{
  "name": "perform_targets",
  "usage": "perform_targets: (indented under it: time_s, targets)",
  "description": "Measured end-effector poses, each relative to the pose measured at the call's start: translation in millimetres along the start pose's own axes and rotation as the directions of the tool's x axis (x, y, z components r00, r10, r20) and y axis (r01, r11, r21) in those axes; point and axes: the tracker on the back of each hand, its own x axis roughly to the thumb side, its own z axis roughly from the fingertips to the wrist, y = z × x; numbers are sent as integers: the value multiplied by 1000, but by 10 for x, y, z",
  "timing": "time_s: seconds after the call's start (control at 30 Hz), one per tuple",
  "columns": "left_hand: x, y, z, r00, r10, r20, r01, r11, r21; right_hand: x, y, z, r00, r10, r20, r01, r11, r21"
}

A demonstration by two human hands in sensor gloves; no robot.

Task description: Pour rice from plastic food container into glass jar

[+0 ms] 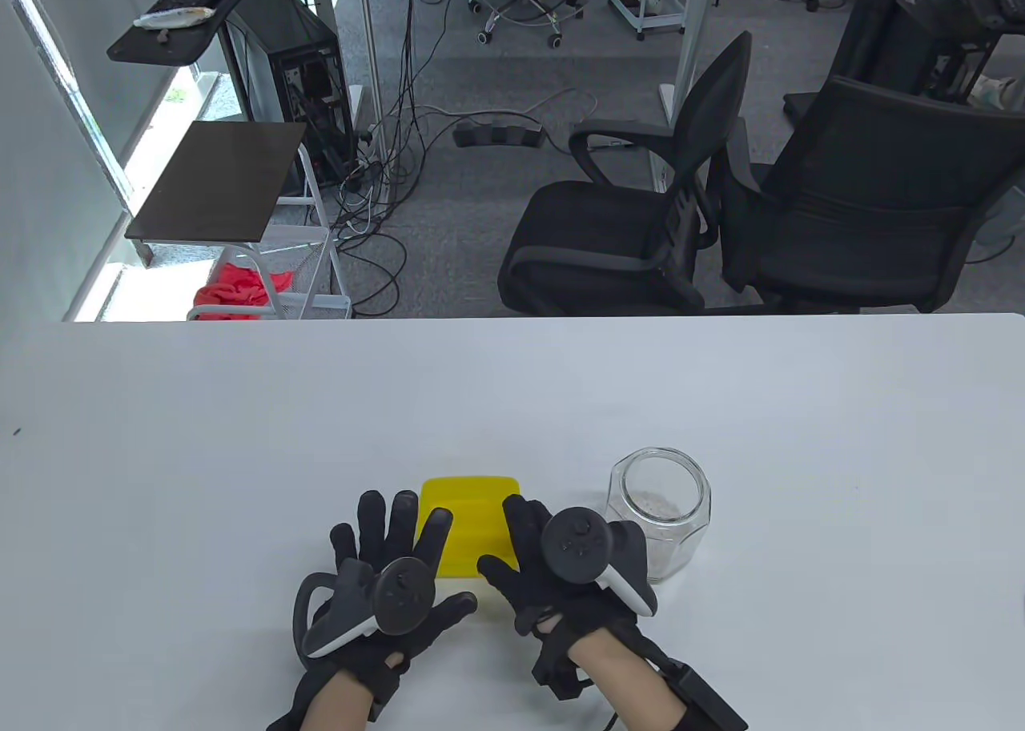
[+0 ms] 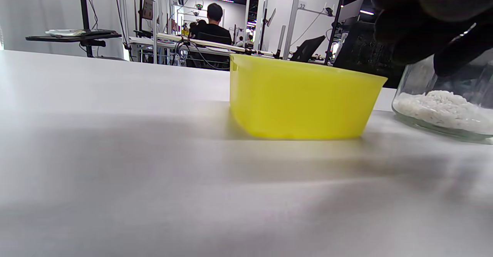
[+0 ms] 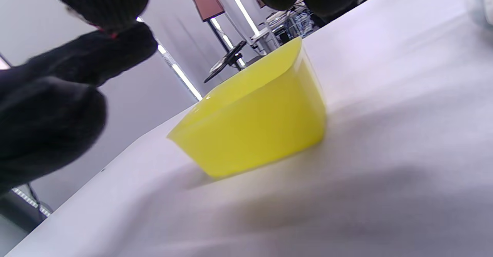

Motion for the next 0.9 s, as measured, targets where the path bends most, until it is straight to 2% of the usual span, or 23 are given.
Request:
perform_targets:
  time_s: [0.2,0.27,0.37,0.6,0.9]
  targets:
    - [75,-70,-40,999,-40,23,40,999,-37,17,-5,191,972,167,165,-171,985,11]
    - [87,-92,-48,998,-53,24,54,998,-45,6,19,239,940,260,222,-270,963,13]
    - [97,-125,-64,998,-64,24,65,996,-58,-59,59,302,881,378,286,-383,923,-38]
    - [121,-179,-89,996,-82,30,84,994,-73,-256,92,386,896,336,289,-364,930,47]
    - [159,-207,-90,995,-83,60,86,995,-48,-249,175,411,861,377,342,-415,909,44]
